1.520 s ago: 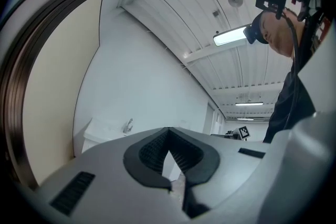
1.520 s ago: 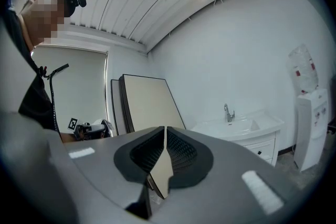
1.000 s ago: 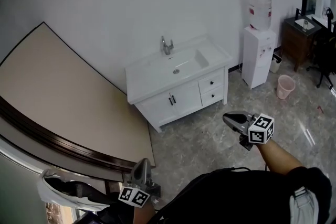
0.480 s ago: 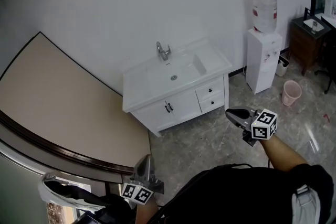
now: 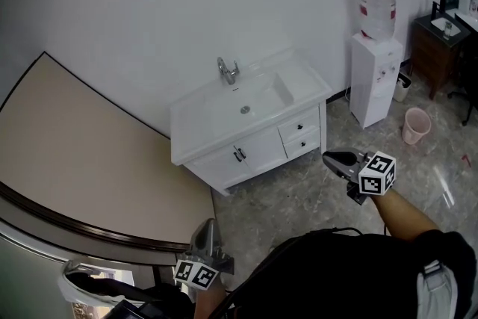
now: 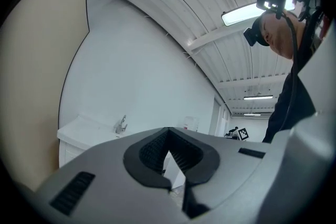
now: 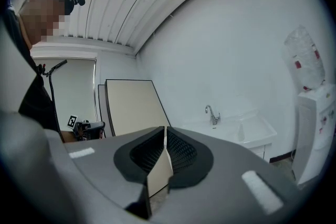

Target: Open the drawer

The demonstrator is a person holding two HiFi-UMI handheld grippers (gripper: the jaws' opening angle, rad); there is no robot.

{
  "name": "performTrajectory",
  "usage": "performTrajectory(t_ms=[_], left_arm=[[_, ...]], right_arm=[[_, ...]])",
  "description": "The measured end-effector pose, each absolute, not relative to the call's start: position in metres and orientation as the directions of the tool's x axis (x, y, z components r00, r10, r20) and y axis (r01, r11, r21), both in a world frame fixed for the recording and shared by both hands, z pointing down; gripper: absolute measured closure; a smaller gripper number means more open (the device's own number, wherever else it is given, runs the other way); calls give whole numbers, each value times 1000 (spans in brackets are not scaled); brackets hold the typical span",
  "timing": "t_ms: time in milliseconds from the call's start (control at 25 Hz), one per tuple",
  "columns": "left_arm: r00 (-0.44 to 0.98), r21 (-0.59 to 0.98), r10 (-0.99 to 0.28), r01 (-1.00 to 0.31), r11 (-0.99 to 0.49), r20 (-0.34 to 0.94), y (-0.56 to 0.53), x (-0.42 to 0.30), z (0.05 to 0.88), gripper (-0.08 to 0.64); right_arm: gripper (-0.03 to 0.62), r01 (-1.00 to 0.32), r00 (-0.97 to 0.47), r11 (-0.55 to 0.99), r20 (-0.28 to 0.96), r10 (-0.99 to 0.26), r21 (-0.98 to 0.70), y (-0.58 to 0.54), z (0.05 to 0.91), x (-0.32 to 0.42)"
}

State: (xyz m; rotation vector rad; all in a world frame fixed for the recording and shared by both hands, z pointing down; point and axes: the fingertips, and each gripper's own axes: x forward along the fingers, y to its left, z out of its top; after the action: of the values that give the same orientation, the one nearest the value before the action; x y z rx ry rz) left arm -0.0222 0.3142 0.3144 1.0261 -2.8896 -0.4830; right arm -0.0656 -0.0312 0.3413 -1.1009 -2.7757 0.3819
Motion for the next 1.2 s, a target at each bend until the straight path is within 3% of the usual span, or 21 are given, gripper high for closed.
performTrajectory(t_ms=[520,1200], left_arm=[[-681,303,-724,-717,628,-110,409,-150,300,568],[-714,351,-695,-674,650,-86,491,-238,326,568]], right_arm=[[588,581,-797,775,21,604,-250,78,315,-154],[588,587,-785,767,48,617,-258,151,326,-249]])
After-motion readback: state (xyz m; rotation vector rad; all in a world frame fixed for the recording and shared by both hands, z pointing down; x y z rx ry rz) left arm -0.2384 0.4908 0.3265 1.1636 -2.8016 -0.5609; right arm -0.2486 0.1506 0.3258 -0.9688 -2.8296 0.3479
